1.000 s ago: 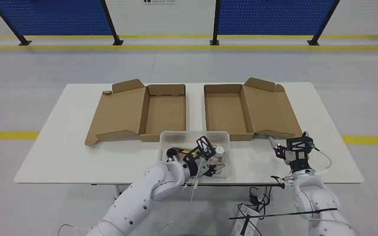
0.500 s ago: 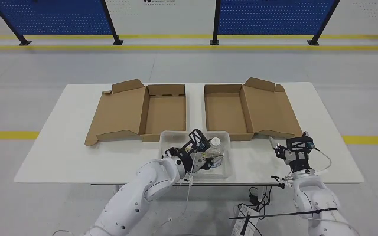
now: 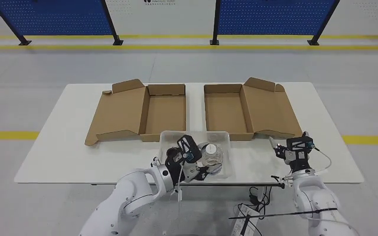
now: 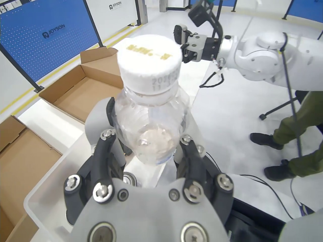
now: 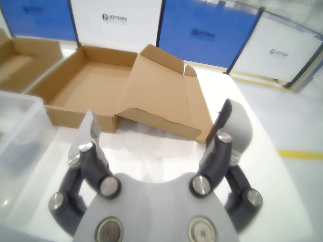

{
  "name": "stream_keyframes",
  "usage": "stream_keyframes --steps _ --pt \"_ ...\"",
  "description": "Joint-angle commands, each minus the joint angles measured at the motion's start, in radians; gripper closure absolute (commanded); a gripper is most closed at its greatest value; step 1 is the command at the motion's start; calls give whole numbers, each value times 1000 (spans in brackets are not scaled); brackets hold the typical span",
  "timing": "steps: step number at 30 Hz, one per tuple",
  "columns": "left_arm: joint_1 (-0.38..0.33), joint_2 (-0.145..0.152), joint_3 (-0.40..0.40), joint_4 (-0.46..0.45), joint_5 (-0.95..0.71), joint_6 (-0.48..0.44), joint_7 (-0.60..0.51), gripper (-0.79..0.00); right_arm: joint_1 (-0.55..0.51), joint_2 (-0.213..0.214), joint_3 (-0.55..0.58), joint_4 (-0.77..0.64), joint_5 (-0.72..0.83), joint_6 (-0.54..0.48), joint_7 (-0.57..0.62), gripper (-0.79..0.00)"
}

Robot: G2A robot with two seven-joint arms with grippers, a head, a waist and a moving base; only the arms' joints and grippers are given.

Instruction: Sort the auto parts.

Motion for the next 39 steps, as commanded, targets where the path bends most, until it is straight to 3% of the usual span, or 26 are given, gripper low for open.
stream_keyframes --steps 1,13,22,31,39 --pt "16 4 -7 -27 -16 -8 -20 0 0 0 0 0 0 0 0 -785" --pt "89 24 -49 -101 -47 -30 -76 0 0 0 0 0 0 0 0 -785" --pt "108 30 -37 -107 -60 -26 -71 0 0 0 0 0 0 0 0 -785" --pt "96 34 -40 -101 -81 -25 -52 0 0 0 0 0 0 0 0 -785" --pt "9 37 -102 -54 -77 -7 -20 0 0 0 0 0 0 0 0 -785"
